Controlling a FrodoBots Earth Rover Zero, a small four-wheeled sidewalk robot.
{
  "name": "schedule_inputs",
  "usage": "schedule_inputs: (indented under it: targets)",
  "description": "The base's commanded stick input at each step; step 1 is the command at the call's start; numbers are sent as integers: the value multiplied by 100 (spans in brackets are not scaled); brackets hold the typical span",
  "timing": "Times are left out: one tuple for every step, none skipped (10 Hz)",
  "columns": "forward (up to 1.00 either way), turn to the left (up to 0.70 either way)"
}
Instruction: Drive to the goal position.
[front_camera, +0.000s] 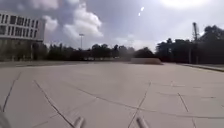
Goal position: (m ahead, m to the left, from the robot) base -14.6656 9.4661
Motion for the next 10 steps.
schedule_inputs:
  targets:
    - [70,-14]
    - [70,-13]
    - [70,-13]
    - [70,-13]
    - [70,-14]
    - [70,-14]
    - [70,-14]
    - [70,-14]
    - [70,-14]
    - [70,-14]
